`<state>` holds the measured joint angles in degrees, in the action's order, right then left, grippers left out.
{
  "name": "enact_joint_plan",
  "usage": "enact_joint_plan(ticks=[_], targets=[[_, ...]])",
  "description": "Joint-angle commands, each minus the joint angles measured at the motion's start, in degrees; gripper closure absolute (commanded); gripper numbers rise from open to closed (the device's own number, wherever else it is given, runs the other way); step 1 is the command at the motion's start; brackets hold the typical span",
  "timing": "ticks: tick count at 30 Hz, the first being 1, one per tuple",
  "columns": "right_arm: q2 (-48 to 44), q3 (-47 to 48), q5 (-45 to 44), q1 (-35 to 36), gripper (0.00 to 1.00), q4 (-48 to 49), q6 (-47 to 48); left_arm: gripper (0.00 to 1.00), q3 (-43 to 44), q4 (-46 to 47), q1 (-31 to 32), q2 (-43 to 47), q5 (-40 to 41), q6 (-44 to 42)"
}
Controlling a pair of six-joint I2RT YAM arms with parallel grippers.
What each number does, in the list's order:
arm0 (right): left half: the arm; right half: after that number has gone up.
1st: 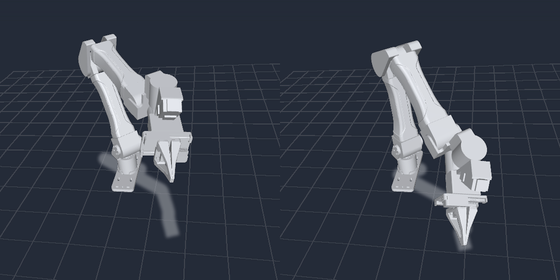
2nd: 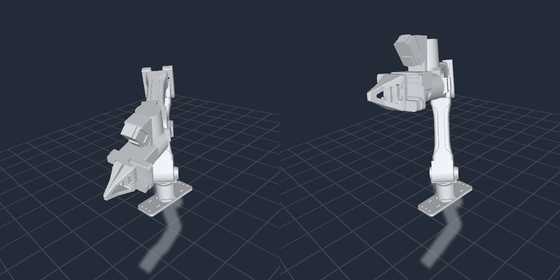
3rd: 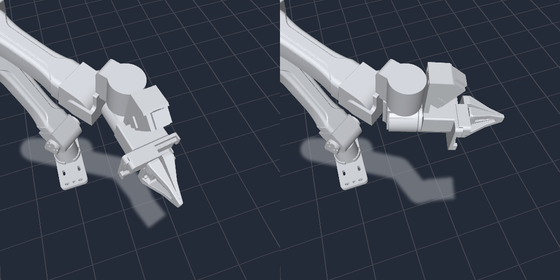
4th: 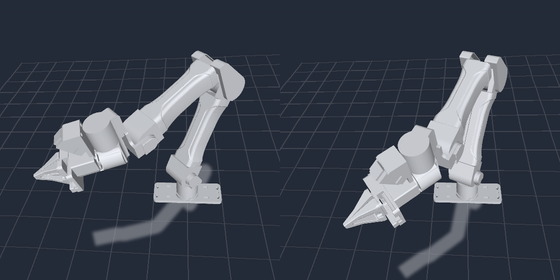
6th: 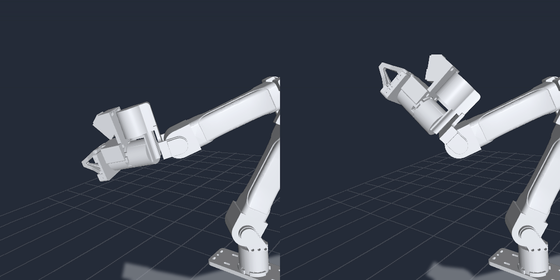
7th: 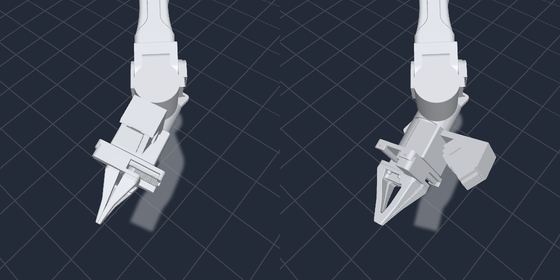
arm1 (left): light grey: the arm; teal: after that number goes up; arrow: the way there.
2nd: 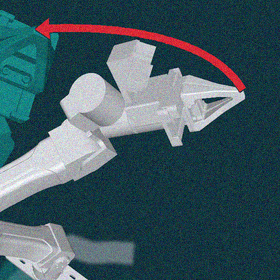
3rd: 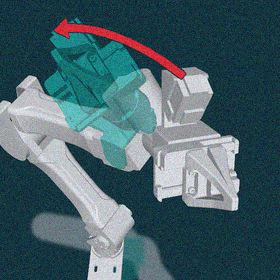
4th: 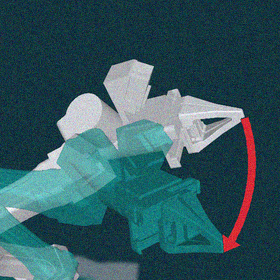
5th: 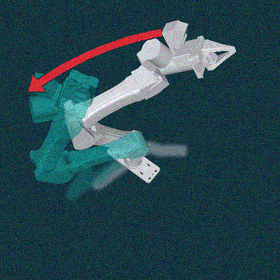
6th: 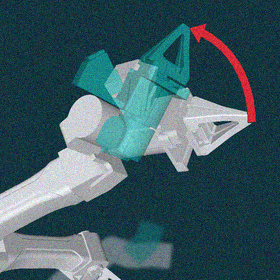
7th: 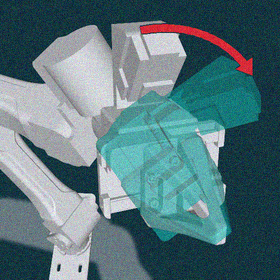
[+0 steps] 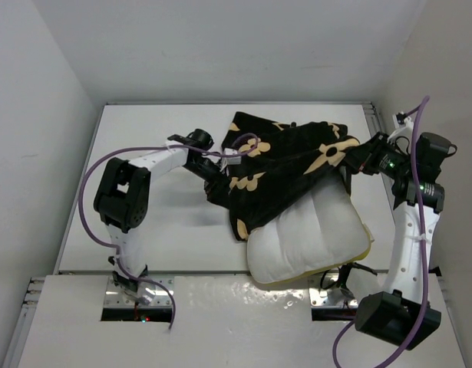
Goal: Put the pillow into the pillowcase
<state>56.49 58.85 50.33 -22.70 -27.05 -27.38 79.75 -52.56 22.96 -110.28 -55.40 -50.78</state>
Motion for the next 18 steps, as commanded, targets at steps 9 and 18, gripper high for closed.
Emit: enact_joint_plan(ticks=[9,18], targets=[[-1.64,0.04,2.23,0.46,1.0,4.73,-0.31,0.0,-6.62,39.9,0.94,2.0,0.68,32.5],[-1.29,0.3,1.71,0.55,1.0,3.4,0.75,0.15,-1.26,11.34,5.08,0.85,-7.62,11.42]])
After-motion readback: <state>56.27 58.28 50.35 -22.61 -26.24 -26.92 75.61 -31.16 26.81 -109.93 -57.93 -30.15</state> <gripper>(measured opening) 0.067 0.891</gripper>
